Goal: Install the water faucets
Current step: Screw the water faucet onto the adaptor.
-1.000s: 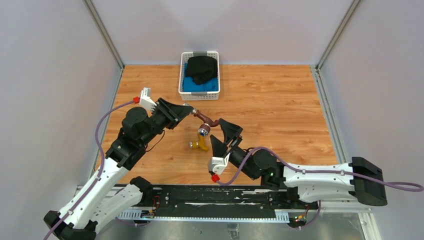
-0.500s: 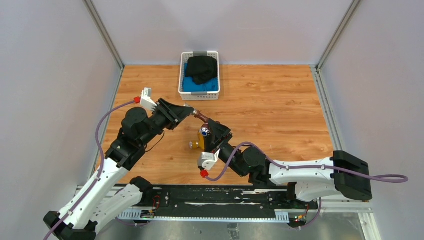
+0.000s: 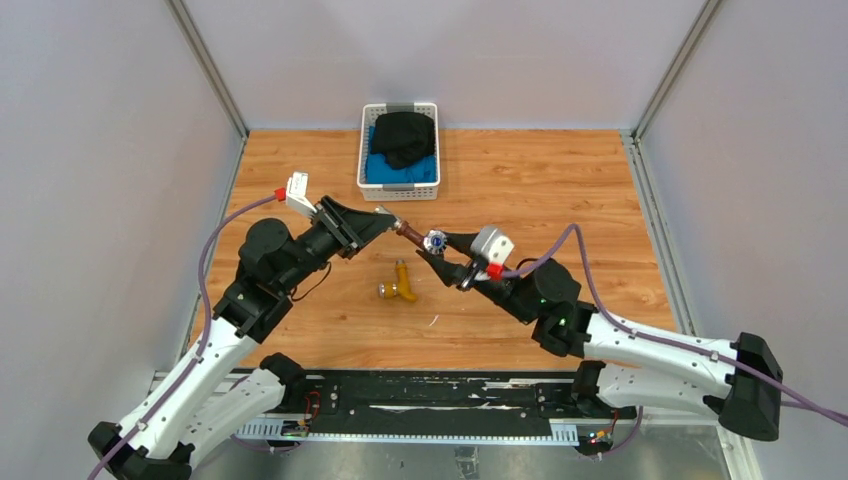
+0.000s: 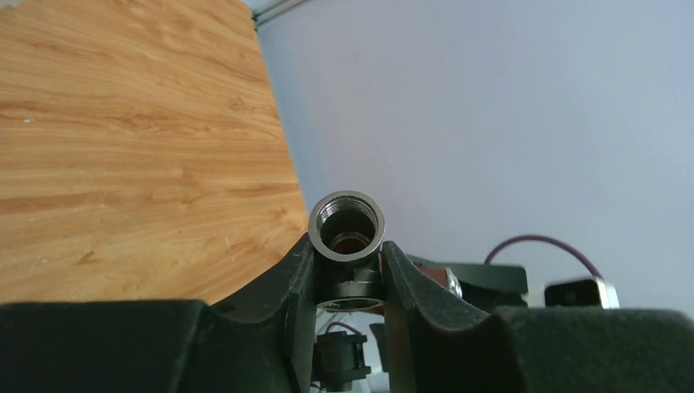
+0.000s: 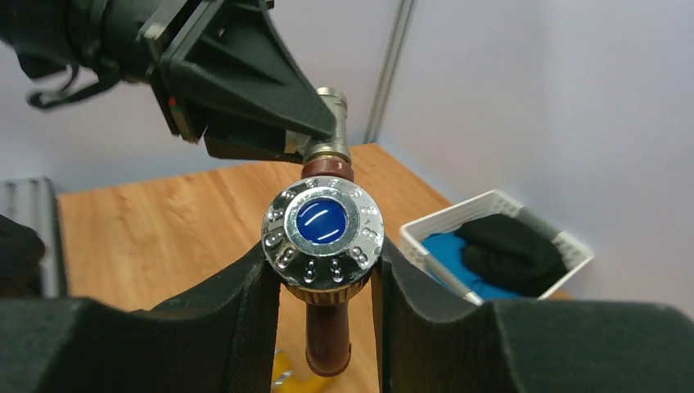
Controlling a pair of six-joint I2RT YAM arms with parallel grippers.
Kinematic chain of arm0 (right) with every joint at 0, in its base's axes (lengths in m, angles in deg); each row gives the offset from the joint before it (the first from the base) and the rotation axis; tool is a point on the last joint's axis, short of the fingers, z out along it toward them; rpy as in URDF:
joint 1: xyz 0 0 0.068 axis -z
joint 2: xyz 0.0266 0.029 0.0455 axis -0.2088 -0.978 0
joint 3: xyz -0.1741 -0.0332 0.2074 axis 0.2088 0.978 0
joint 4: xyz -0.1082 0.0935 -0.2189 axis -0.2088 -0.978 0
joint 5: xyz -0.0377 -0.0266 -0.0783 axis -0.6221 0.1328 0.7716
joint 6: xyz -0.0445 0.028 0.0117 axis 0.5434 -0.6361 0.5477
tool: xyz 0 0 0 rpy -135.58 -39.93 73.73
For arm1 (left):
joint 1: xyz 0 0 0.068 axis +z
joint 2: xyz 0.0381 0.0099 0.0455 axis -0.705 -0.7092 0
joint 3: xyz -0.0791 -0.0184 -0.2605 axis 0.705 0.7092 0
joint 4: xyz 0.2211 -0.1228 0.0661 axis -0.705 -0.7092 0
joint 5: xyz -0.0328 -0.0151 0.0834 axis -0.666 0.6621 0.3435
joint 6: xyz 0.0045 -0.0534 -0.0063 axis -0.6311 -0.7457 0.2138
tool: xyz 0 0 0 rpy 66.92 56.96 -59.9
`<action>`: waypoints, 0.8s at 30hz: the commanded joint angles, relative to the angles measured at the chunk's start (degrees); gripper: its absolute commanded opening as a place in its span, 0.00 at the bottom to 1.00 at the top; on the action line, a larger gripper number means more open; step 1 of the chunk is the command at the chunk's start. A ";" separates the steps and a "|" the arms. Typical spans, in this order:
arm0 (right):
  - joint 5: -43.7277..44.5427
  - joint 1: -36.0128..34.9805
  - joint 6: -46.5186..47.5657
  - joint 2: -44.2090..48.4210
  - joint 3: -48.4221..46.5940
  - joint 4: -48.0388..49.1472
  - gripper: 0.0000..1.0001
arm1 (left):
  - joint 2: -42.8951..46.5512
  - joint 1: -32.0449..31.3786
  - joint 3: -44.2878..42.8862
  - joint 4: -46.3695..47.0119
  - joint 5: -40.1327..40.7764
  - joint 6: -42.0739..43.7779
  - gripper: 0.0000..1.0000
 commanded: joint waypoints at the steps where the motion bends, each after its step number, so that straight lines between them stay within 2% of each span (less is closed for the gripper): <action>1: -10.58 7.43 -32.99 2.96 -4.43 -7.93 0.19 | 0.66 0.35 2.95 12.54 -0.42 1.22 0.00; 4: -18.99 14.68 -49.93 2.29 -5.62 -10.35 0.19 | 1.02 0.35 5.55 19.26 -1.69 1.02 0.00; 10: -37.10 26.78 -82.32 -5.43 -4.53 0.94 0.12 | 2.20 0.35 9.50 28.94 -3.79 2.35 0.00; 13: -42.50 30.05 -96.67 -11.45 -3.17 12.88 0.15 | 2.00 0.42 10.17 32.42 -6.32 2.60 0.00; 17: -45.53 31.84 -114.32 -21.23 -1.38 29.41 0.26 | 1.95 0.35 10.41 35.73 -8.75 2.56 0.00; 20: -47.09 32.66 -119.85 -26.71 -1.00 37.88 0.34 | 2.16 0.40 10.15 36.68 -10.06 3.11 0.00; 22: -47.64 33.48 -119.09 -27.32 -0.35 39.36 0.51 | 2.46 0.40 10.10 36.71 -10.04 3.38 0.00; 24: -48.52 34.64 -115.38 -25.19 0.53 35.94 0.72 | 2.62 0.35 9.88 35.60 -9.41 3.39 0.00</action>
